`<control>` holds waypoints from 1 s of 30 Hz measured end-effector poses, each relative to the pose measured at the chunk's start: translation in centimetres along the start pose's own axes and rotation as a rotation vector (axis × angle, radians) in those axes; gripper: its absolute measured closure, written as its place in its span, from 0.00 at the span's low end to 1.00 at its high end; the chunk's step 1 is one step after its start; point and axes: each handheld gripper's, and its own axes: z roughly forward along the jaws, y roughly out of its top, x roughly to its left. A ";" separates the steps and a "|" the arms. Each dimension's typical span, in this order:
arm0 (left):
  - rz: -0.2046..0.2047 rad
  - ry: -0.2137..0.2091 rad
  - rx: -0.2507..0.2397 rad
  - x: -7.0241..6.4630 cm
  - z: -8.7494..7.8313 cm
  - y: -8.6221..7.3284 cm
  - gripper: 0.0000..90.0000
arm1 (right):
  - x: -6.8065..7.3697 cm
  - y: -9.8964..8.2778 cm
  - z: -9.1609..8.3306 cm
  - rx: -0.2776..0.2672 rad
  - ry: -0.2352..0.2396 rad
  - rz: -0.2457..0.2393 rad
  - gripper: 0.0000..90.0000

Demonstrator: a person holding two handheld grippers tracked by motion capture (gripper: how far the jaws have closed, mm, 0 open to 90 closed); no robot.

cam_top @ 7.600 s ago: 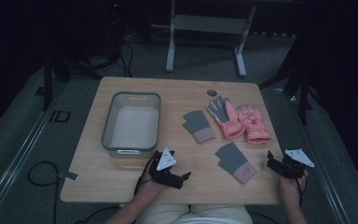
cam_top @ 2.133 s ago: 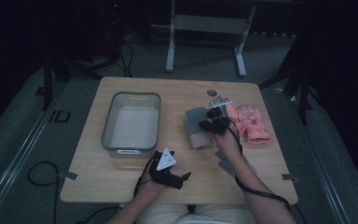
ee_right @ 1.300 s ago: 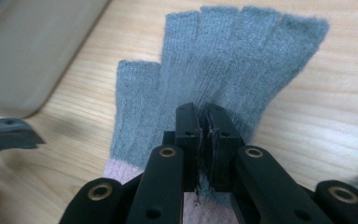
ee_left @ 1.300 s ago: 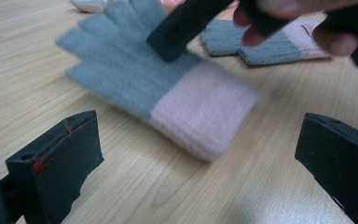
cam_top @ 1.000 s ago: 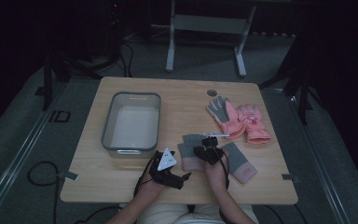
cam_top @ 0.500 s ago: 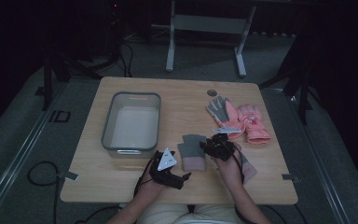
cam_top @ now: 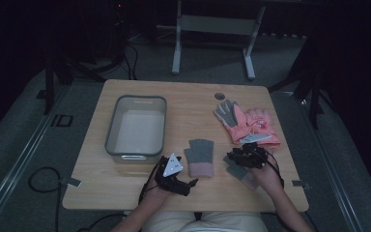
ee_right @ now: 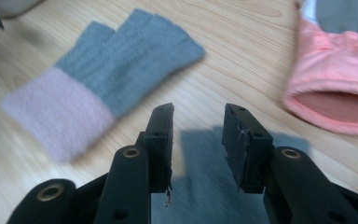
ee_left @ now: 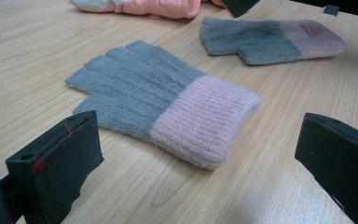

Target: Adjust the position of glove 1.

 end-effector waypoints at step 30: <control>0.010 0.019 -0.010 -0.2 0.0 0.0 0.00 | -1.5 -5.2 -0.9 0.066 -0.078 0.020 0.95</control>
